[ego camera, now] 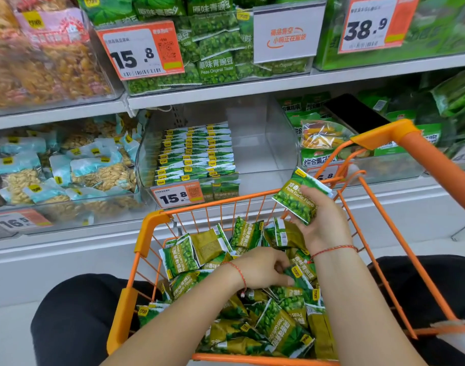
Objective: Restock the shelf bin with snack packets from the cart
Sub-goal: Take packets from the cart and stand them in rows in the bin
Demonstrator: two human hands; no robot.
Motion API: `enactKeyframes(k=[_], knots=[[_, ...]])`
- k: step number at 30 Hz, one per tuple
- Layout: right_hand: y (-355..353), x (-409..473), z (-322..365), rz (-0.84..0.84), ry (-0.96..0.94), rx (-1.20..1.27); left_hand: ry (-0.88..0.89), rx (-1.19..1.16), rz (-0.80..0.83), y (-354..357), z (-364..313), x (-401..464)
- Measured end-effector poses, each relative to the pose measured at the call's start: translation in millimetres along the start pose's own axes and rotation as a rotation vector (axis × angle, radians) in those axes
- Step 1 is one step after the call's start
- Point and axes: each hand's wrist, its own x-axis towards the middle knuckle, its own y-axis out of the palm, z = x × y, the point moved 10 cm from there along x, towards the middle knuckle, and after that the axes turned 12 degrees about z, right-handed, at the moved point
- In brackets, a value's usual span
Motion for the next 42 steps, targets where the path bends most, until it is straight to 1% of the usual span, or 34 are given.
enactKeyframes(k=[2,3,5,8,9,10,12,13,15,17,19,23,24,26,29,32,35,39,42], knots=[[-0.3,-1.4,-2.0,-0.012,0.023,0.004,0.027,-0.029,-0.054,-9.7,1.3,-9.1],[0.5,-1.6,-1.7,-0.015,0.031,0.007,0.013,-0.047,-0.107,-21.4,6.9,-18.4],[3.3,-1.9,-0.1,-0.012,0.031,0.009,-0.037,-0.127,-0.291,-58.1,23.9,-48.5],[16.3,-6.9,-0.8,0.048,0.02,-0.027,-0.06,-0.31,-0.652,-117.3,49.6,-109.9],[24.7,-8.4,-3.5,0.097,0.022,-0.076,-0.038,-0.401,-0.735,-129.2,54.6,-126.2],[33.1,-10.5,-7.7,0.137,0.03,-0.128,0.007,-0.516,-0.772,-135.1,55.0,-135.8],[45.7,-14.3,-18.3,0.198,0.055,-0.228,0.102,-0.717,-0.752,-136.1,47.0,-137.7],[52.0,-16.8,-23.0,0.241,0.074,-0.25,0.117,-0.752,-0.731,-134.3,42.6,-134.1],[61.2,-22.1,-28.9,0.295,0.101,-0.268,0.106,-0.719,-0.717,-130.5,34.2,-126.5],[64.4,-27.0,-28.1,0.293,0.099,-0.284,0.078,-0.667,-0.742,-128.4,31.8,-121.4],[65.0,-28.3,-25.8,0.289,0.092,-0.28,0.063,-0.664,-0.774,-126.9,33.8,-118.9],[72.5,-33.0,-22.7,0.401,0.042,-0.357,0.096,-0.634,-0.808,-128.4,30.4,-116.3],[74.0,-34.9,-22.2,0.405,0.033,-0.376,0.101,-0.608,-0.805,-129.6,29.0,-114.9],[72.1,-33.0,-21.2,0.381,0.02,-0.396,0.104,-0.573,-0.784,-132.0,30.5,-110.9],[72.3,-21.1,-13.5,0.295,-0.019,-0.401,0.158,-0.57,-0.774,-142.9,37.1,-110.9],[81.4,0.7,7.3,0.215,-0.038,-0.371,0.084,-0.389,-0.882,-171.3,55.9,-124.9],[104.6,41.4,24.5,0.224,-0.052,-0.465,0.009,-0.177,-0.971,-195.3,82.2,-134.3],[125.2,107.7,26.0,0.224,-0.015,-0.564,-0.015,-0.065,-0.99,-211.6,118.7,-130.3],[125.1,158.7,16.0,0.159,0.035,-0.727,-0.04,0.042,-1.0,-218.5,141.2,-121.9]])
